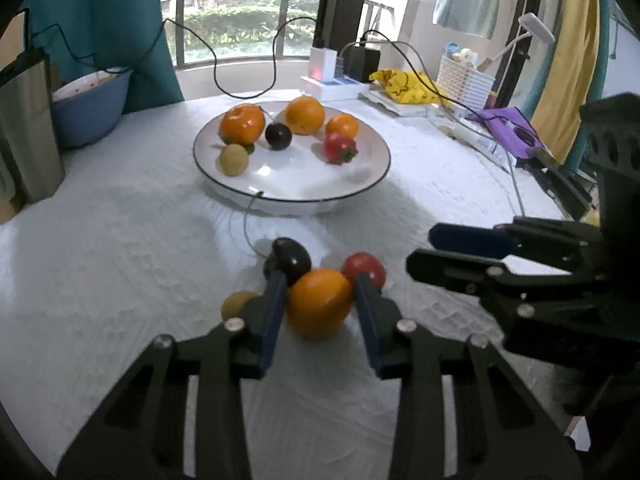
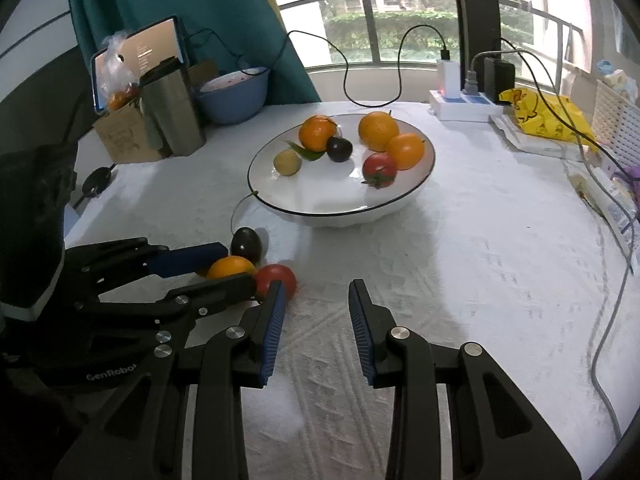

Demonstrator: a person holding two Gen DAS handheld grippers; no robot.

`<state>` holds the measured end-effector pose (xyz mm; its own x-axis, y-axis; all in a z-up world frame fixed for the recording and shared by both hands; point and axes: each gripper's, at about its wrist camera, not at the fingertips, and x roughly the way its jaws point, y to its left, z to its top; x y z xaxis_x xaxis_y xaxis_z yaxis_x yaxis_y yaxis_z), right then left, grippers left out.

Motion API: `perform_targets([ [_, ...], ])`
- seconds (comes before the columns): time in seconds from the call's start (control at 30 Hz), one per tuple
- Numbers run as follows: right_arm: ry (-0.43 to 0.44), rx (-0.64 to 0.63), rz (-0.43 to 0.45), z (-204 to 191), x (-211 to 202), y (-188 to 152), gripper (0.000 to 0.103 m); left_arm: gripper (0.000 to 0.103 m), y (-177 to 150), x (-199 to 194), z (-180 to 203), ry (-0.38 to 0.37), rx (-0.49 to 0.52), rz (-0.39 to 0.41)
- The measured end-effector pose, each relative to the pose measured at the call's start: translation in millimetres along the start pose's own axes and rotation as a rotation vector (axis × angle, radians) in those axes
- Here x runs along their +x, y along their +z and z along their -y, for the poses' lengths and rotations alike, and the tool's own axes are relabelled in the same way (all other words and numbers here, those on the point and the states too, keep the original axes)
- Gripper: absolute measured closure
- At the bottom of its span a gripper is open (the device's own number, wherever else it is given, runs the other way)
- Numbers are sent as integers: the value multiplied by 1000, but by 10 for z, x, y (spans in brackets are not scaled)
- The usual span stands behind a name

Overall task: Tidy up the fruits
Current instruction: 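Grasp an orange with the left gripper while the right grasps another red tomato, then carry the orange and tomato into the bowl and open both grippers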

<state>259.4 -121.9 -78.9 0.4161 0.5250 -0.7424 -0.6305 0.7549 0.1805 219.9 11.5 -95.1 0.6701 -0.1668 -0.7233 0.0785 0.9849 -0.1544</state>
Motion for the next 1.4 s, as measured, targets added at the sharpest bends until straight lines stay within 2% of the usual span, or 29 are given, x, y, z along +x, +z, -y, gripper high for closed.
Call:
perform_targets([
  [0.3, 29, -26, -28, -151, 144, 63, 68, 67, -47, -202, -127, -27, -40, 32],
  [0.77, 84, 14, -92, -190, 421, 98, 69, 67, 1, -383, -341, -10, -107, 91],
  [0.83, 85, 14, -91, -193, 421, 102, 73, 67, 13, -389, -338, -14, -107, 96],
  [1.4, 80, 10, -2, -57, 170, 284, 73, 67, 246, -415, -288, 16, -79, 134],
])
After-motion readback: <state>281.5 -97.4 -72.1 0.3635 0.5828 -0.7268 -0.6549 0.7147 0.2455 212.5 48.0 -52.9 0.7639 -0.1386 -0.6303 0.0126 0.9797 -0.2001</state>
